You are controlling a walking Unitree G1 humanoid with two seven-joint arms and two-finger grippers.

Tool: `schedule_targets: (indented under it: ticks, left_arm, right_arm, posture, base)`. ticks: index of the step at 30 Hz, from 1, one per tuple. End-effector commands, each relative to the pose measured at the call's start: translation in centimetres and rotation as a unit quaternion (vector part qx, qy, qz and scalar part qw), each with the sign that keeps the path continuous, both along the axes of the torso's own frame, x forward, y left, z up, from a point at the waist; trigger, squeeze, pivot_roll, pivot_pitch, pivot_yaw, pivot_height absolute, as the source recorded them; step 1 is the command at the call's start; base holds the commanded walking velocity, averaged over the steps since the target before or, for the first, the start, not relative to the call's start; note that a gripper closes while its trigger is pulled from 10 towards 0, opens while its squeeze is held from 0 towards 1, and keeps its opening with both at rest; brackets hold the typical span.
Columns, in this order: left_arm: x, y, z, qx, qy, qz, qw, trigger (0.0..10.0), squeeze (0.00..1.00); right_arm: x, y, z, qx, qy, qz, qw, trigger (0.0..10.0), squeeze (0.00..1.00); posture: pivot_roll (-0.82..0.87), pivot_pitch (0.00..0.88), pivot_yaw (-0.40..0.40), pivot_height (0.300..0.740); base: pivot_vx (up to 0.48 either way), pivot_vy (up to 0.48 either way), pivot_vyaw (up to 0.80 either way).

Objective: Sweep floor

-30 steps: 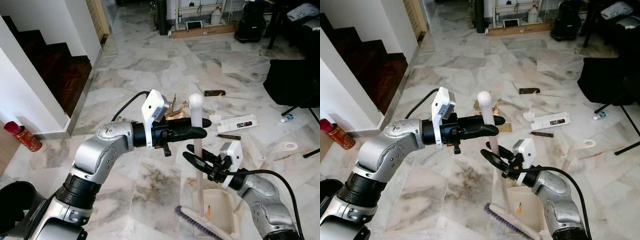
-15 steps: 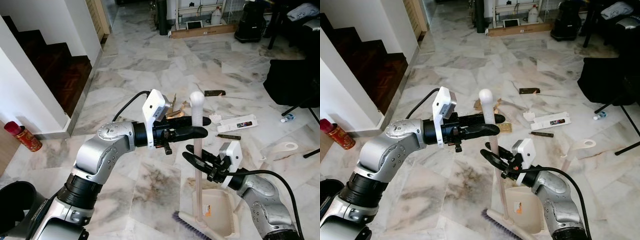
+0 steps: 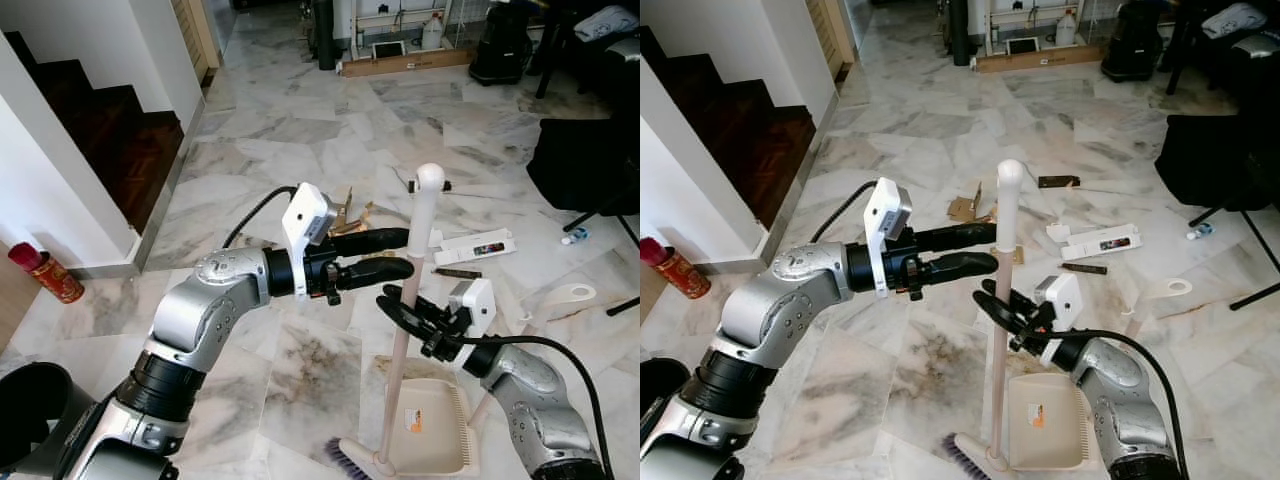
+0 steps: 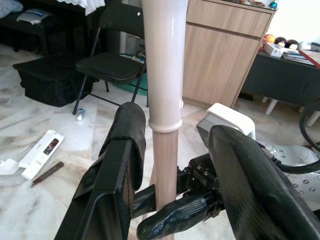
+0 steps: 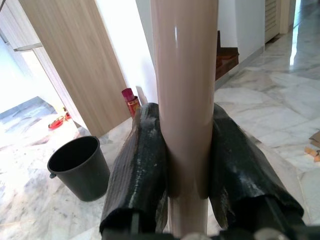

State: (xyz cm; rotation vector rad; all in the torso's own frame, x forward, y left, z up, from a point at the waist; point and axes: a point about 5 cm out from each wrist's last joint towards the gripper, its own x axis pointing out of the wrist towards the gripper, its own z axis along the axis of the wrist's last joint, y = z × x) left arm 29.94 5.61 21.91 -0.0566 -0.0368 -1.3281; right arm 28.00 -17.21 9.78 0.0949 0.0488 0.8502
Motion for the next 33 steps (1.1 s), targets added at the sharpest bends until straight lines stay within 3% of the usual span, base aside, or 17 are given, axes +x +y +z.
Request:
schedule_targets:
  ticks: [1,11,33]
  left_arm:
    - [0.0,0.1,0.2,-0.005,-0.007,0.004,1.0,10.0,0.0]
    - [-0.4,-1.2,0.0,-0.037,0.016,0.002,0.999,10.0,0.0]
    - [-0.5,-2.7,-0.3,-0.06,0.031,0.019,0.998,10.0,0.0]
  right_arm:
    - [0.3,0.5,0.5,0.011,-0.01,0.006,1.0,0.0,0.0]
    - [0.0,0.9,0.5,0.018,-0.007,0.025,1.0,0.0,0.0]
    - [-0.8,1.9,0.4,0.028,0.006,0.074,0.997,0.0,0.0]
  posture:
    - [-0.01,0.026,0.126,0.74]
    - [-0.01,0.025,0.125,0.74]
    - [-0.02,0.026,0.126,0.74]
  base:
    - [0.0,0.0,0.0]
    - [0.0,0.0,0.0]
    - [0.0,0.0,0.0]
